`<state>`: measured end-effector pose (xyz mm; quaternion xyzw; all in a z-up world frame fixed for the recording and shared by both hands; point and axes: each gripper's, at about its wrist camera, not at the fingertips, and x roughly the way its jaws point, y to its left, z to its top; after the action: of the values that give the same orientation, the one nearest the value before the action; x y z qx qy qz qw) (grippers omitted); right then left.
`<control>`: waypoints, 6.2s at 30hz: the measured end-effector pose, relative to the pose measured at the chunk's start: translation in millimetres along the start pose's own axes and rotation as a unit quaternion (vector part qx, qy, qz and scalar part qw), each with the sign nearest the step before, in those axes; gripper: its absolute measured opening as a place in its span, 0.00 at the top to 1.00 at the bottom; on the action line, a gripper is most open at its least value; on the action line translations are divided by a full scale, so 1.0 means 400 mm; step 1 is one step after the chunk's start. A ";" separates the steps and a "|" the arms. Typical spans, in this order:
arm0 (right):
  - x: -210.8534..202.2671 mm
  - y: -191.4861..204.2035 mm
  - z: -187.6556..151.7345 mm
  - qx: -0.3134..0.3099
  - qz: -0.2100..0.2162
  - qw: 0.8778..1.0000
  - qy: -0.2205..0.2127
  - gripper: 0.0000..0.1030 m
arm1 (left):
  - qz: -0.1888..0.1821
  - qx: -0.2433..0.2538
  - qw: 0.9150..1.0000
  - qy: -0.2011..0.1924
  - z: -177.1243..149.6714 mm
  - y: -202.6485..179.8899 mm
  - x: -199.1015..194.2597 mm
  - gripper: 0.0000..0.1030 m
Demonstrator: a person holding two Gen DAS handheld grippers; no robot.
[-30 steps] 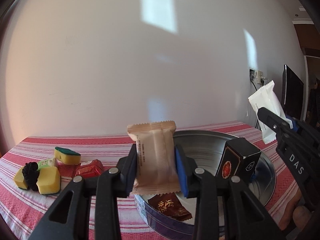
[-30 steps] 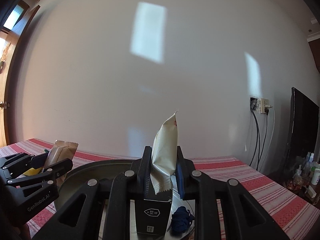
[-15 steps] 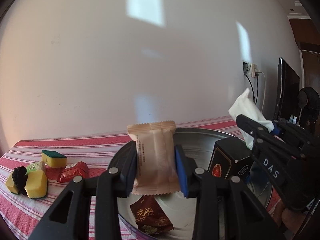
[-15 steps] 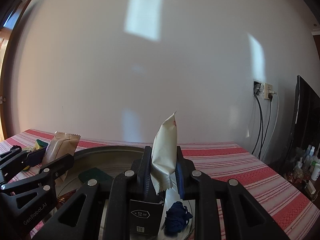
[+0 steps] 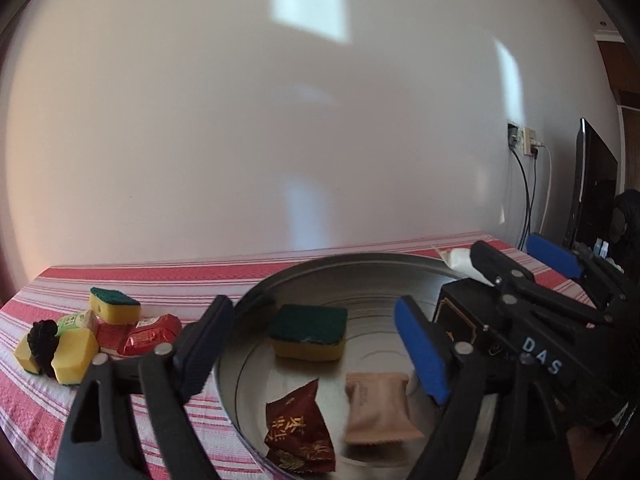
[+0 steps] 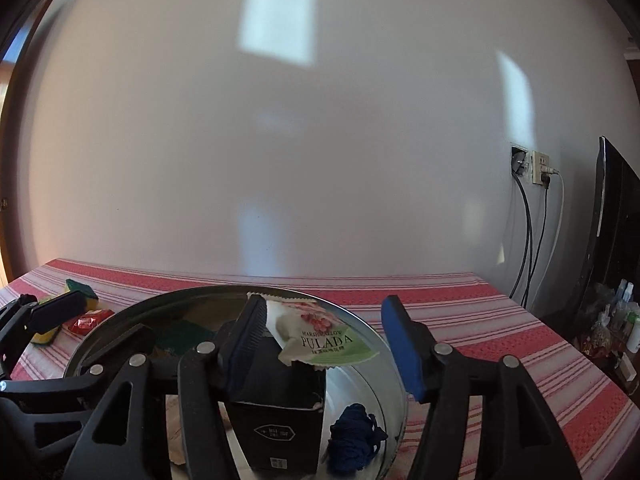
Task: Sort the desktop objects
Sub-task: 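Open both tools to drop the white and beige wrappers into the tin, then withdraw both tools from the tin back toward the remaining pile, then grasp the red snack wrapper with the right tool, then grasp the plain yellow sponge with the left tool while the right tool holds the red wrapper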
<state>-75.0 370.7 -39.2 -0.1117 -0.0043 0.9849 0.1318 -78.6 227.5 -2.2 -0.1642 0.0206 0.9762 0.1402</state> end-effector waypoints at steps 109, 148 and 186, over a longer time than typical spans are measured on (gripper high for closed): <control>0.029 0.673 0.041 -0.112 0.142 0.983 0.010 0.03 | 0.233 -0.090 0.968 -0.020 -0.059 0.788 -0.082 0.01; 0.383 0.721 -0.049 -0.023 0.201 0.921 0.333 0.15 | 0.197 -0.245 0.949 0.035 -0.101 0.963 -0.064 0.01; 0.070 0.583 0.114 -0.036 0.130 0.991 0.018 0.43 | 0.093 -0.154 0.928 0.327 0.058 0.667 0.684 0.04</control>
<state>-172.0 153.8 -9.8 -0.1341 -0.0229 0.9907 -0.0016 -408.7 46.4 -71.1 -0.4909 -0.0701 0.8684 0.0071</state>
